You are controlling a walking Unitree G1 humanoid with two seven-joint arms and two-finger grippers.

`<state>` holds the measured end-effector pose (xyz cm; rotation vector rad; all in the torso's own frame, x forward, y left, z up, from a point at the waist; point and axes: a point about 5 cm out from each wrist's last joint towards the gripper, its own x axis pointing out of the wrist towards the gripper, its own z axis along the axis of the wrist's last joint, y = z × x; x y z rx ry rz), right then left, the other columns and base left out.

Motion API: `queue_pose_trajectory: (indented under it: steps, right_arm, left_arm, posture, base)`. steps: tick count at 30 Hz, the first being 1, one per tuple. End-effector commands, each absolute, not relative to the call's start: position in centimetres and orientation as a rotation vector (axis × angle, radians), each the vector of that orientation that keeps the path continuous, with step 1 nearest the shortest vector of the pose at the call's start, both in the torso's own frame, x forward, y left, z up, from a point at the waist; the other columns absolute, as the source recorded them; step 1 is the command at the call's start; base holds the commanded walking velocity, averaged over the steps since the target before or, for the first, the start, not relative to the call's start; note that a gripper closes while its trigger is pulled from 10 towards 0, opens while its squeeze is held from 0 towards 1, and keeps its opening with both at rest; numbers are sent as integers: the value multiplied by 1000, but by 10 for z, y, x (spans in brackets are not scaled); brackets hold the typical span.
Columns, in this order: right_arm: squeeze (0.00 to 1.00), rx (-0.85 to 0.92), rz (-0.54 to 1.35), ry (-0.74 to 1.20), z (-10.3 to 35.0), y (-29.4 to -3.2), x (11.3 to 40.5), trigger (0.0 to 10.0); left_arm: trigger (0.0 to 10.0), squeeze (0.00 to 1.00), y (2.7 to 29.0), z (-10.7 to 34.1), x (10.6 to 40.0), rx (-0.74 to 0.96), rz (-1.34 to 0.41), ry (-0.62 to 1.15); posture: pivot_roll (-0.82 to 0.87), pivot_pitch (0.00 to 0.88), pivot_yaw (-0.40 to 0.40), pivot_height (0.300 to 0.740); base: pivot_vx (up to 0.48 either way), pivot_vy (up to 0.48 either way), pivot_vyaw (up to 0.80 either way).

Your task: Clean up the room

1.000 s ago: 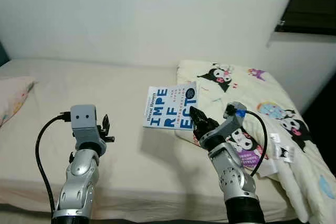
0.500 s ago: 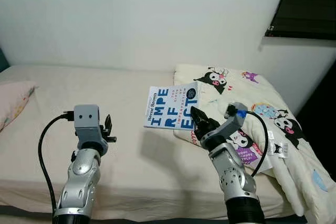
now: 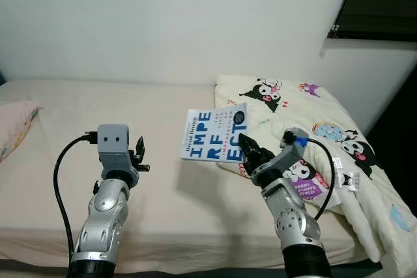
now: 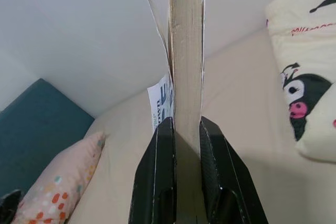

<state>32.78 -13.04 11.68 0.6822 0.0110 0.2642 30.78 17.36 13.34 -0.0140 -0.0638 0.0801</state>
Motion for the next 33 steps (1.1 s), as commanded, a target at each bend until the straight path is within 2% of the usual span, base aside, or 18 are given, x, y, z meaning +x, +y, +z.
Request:
queue_pose_trajectory:
  steps: [1,33]
  right_arm:
    - [0,698,290,-34,126,-126,331,10000]
    - [0,713,305,-52,128,-123,333,10000]
  left_arm:
    - [10000,0,176,131,309,-1,82,-57]
    - [10000,0,180,133,311,3,79,-62]
  posture:
    - [94,0,-82,740]
    - [106,0,-74,740]
  base:
    - [0,334,0]
    - [0,336,0]
